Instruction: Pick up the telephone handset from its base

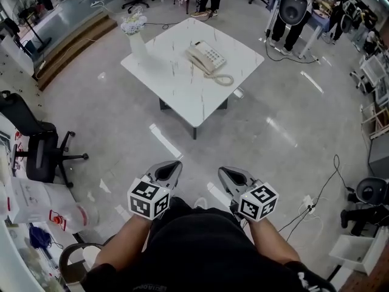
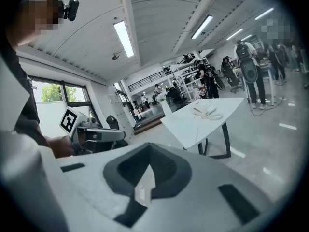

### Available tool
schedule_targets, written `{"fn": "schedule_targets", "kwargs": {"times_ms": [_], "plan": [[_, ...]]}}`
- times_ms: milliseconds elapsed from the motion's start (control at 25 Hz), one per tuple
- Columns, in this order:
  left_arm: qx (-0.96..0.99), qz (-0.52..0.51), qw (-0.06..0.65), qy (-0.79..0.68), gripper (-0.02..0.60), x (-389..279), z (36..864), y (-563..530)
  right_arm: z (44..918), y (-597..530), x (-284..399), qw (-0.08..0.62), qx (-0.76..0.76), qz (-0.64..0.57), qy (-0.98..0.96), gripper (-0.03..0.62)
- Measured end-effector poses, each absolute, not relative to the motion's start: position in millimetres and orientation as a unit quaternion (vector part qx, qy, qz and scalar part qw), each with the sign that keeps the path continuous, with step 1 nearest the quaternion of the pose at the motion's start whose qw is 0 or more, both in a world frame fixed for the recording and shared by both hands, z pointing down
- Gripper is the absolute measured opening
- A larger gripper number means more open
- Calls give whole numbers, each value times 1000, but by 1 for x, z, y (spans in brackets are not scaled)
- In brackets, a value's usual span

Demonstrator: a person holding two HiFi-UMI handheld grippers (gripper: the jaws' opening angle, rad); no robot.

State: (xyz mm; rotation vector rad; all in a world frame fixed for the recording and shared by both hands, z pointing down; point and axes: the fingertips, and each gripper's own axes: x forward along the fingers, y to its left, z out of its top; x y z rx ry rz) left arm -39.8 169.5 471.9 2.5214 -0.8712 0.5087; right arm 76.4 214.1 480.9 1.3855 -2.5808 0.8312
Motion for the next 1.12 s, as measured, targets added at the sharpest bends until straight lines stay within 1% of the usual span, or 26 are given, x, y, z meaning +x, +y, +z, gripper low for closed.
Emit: {"fn": "schedule_targets", "kwargs": {"times_ms": [320,640,880,1120], "plan": [[907,175,217,-316,2,-29,473,145,486,193,84,55,450,274,-848,2],[913,171,218,-300,2,-9,479,95,496,155,96,65,460,279,-841,2],[915,173,220,-291,2,-2,481,43,495,101,101,70,469,279,-835,2],[919,172,216,-283,2,1,470,-31,483,31,104,76,478,271,-832,2]]}}
